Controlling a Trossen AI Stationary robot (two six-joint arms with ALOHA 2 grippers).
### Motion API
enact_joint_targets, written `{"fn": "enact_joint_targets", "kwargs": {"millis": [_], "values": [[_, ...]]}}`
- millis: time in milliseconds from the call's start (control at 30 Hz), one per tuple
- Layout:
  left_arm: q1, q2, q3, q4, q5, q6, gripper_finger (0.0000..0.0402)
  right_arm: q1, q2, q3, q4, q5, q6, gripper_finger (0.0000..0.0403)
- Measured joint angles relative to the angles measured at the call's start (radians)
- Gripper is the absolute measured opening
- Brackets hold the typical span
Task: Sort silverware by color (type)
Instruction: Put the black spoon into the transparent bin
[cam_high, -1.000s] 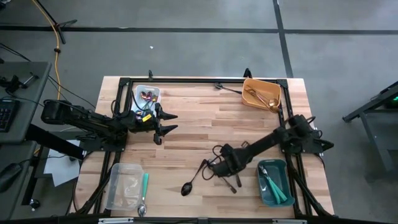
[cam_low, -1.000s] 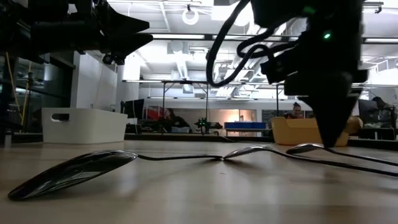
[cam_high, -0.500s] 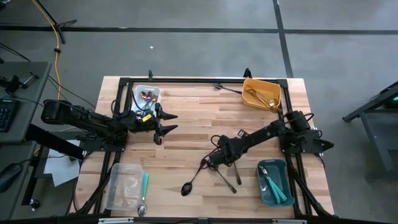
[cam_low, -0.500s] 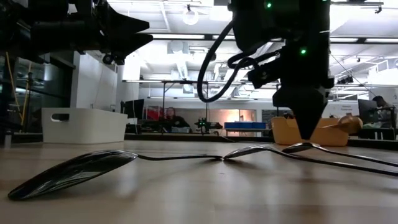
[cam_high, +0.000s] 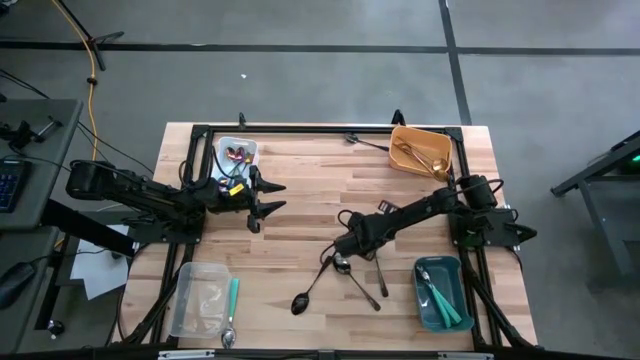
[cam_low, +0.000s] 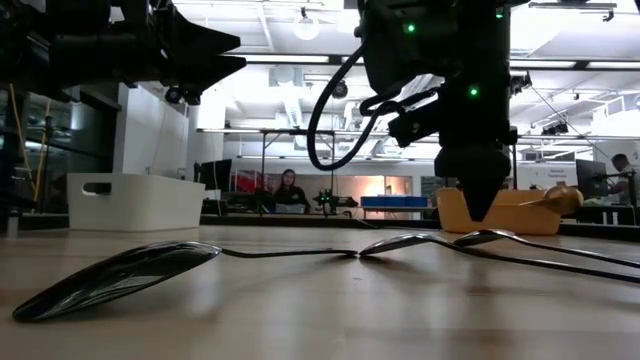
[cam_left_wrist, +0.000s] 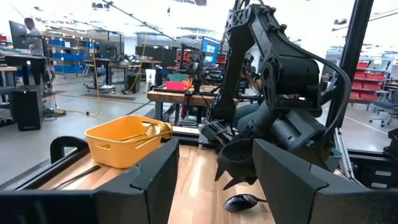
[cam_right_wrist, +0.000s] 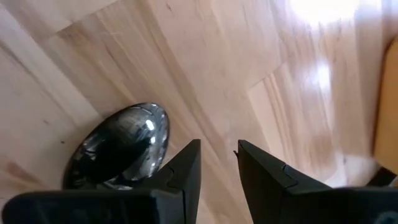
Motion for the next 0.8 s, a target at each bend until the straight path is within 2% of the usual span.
{"fn": "enact_joint_targets", "kwargs": {"millis": [800], "values": [[0.000,0.000,0.000,-0.023,0.000,-0.002,0.0200,0.004,-0.001,0.001,-0.031,0.009,-0.075,0.0100]]}}
